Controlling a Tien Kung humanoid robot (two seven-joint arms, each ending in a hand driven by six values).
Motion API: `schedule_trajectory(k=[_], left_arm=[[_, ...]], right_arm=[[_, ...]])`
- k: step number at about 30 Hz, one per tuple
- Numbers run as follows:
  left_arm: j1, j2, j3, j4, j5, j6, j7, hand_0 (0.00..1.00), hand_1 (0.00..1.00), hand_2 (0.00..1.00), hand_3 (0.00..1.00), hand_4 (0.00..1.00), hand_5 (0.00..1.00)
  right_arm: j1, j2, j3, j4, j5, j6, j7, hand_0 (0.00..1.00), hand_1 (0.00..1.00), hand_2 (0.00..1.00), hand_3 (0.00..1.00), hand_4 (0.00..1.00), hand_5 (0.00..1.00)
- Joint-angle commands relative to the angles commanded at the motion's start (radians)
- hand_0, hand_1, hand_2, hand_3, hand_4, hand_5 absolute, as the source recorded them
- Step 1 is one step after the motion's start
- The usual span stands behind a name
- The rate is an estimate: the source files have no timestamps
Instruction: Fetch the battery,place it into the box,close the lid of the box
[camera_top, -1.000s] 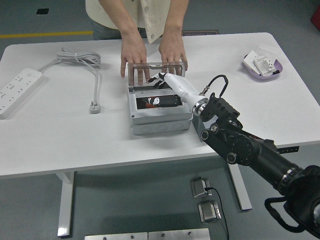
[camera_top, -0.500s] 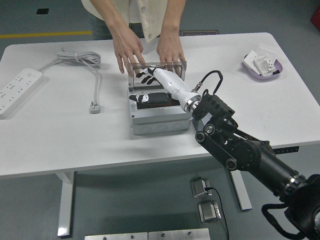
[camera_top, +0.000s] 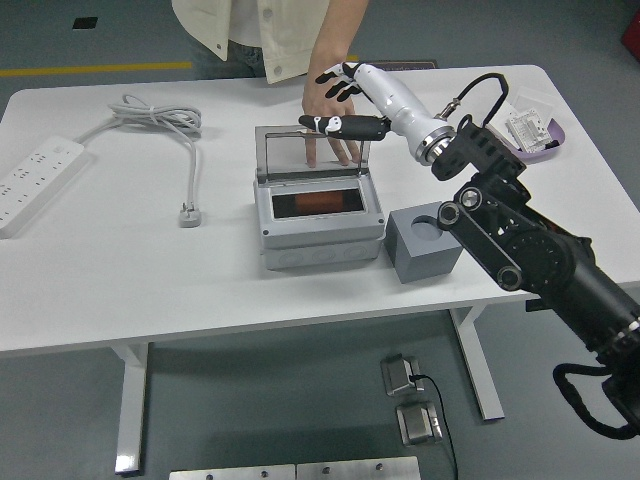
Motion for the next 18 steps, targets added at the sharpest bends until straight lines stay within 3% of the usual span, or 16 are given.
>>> schedule_trajectory(k=[7,15,18], left_arm=[[-0.003,0.002,0.006,0.0,-0.003,-0.001,0.004,0.611,0.637,0.612,0.6,0.627,0.138],[-0.011,0.012,0.009,0.0,0.002,-0.002,0.002,0.611,0.637,0.612,0.6,0.627,0.138],[-0.011,0.013,0.011,0.0,0.002,-0.002,0.003,0.611,0.636,0.612,0.601,0.628,0.14]], right_arm=[[0.055,-0.007,0.006,-0.155,0.054,-0.02,0.061,0.696,0.6,0.658,0.755,0.977,0.668],[0.089,0.019,0.001,-0.334,0.111,-0.051,0.117,0.694,0.593,0.653,0.748,0.975,0.672],[0.094,0.031,0.0,-0.37,0.123,-0.057,0.125,0.695,0.593,0.647,0.745,0.974,0.686]])
